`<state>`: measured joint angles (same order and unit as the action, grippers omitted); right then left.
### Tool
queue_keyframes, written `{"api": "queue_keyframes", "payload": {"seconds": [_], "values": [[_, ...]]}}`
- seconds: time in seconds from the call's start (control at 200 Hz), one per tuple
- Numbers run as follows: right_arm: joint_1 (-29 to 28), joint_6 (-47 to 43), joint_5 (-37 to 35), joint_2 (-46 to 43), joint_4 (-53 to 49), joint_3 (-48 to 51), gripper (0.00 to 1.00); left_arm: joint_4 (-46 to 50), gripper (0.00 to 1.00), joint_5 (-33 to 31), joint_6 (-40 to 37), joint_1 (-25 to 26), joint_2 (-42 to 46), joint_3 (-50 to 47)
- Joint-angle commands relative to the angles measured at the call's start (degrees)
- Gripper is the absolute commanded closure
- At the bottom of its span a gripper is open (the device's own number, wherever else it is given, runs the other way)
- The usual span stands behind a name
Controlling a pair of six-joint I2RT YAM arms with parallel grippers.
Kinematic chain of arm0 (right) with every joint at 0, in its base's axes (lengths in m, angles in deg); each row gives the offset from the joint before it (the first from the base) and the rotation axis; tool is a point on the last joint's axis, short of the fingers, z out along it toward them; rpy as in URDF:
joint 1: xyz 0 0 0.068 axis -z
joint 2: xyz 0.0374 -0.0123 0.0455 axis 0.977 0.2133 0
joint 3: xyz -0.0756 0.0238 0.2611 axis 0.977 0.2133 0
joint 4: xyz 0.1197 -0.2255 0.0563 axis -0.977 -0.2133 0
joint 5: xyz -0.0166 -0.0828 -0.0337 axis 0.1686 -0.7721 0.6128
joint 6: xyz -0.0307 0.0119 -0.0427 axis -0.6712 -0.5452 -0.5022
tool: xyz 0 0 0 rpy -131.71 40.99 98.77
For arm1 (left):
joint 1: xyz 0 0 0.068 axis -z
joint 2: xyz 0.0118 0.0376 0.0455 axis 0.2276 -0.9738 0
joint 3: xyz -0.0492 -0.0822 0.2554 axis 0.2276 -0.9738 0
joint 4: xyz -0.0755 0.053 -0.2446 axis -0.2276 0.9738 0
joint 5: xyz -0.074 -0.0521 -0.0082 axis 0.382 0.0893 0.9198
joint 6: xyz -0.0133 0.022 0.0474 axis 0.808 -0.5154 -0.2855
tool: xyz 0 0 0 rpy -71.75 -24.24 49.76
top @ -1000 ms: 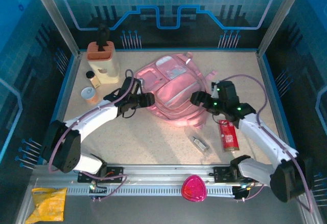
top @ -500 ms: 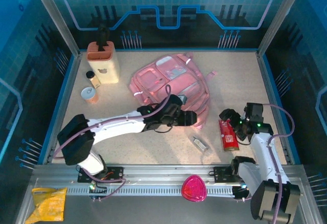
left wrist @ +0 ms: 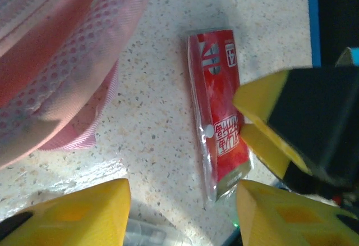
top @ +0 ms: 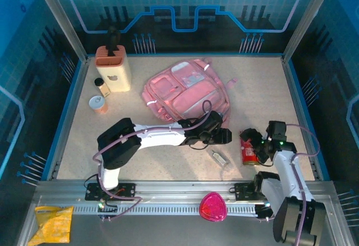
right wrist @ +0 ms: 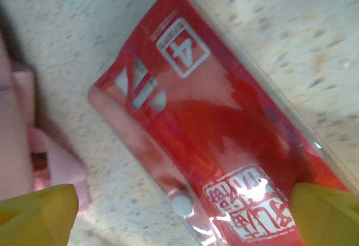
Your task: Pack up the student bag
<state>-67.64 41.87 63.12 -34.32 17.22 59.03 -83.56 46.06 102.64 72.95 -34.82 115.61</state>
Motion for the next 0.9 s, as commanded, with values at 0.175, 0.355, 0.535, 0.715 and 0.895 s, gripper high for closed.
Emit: {"api": "queue_keyframes", "payload": {"seconds": [0.175,0.355,0.535,0.715,0.895], "values": [[-14.2,12.9,0.0,-6.2,-0.7,1.0,0.18,-1.5,0.6,-0.7,3.6,-1.7,-3.0,0.4],[-10.3,5.9,-3.0,-8.1,-7.9,-2.2,0.2,1.2,0.67,1.5,2.7,-0.8,-7.1,5.9],[-4.3,0.4,-4.3,-6.9,-10.4,-2.1,0.2,2.1,0.72,2.6,2.3,-0.7,-10.4,9.1],[-4.0,0.0,-3.2,-5.2,-8.5,0.2,0.16,2.3,0.76,4.8,2.6,-0.7,-14.3,13.0],[-5.0,0.5,-0.4,-4.0,-5.9,2.8,0.16,3.9,0.82,4.5,3.0,-0.8,-17.7,16.5]]}}
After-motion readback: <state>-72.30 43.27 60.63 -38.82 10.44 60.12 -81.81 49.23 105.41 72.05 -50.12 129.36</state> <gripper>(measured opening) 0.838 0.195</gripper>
